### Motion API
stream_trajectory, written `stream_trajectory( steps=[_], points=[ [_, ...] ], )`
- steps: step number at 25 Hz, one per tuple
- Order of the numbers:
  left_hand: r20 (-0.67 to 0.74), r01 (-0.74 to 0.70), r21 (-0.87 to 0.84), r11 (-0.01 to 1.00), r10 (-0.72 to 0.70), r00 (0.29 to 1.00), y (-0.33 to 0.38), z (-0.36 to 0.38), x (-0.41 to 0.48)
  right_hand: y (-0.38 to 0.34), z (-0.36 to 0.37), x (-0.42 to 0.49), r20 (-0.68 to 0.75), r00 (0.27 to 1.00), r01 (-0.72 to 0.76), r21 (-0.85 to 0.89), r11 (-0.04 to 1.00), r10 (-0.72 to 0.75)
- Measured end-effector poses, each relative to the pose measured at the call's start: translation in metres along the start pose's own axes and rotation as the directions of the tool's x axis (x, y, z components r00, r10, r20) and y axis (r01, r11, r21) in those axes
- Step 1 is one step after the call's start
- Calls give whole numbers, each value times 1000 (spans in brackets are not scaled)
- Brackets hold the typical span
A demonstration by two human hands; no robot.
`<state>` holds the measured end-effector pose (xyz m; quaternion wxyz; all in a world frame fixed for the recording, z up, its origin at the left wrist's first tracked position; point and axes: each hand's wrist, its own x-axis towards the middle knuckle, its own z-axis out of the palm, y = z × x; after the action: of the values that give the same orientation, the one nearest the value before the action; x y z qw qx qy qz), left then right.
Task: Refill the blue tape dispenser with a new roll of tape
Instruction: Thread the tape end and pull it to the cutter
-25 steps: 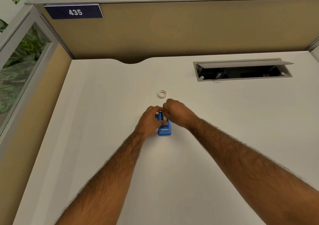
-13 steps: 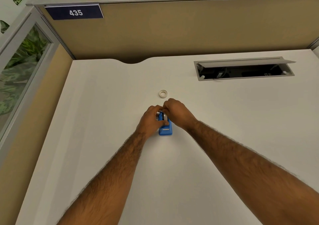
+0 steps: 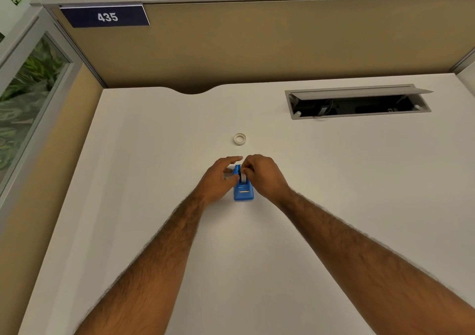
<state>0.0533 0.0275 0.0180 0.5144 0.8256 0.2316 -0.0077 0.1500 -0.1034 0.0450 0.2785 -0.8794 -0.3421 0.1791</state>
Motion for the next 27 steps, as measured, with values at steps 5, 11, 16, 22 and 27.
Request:
stream_trajectory(
  steps=[5,11,16,22,27],
  points=[
    [-71,-98,-6,995,97,993,2,-1,2,-1,11,-22,-39,998,-48,61,997,51],
    [-116,-70,-45,997,64,991,0,9,4,2,22,-51,-160,976,-125,160,979,151],
    [-109,-14,-46,999,9,994,3,10,6,-4,20,-45,-55,778,-482,587,650,626],
    [-107,-28,-78,997,19,994,3,8,5,-20,13,-27,227,671,-603,721,342,705],
    [-106,-22,-61,998,16,994,1,9,7,-25,16,-19,250,623,-611,747,261,741]
  ],
)
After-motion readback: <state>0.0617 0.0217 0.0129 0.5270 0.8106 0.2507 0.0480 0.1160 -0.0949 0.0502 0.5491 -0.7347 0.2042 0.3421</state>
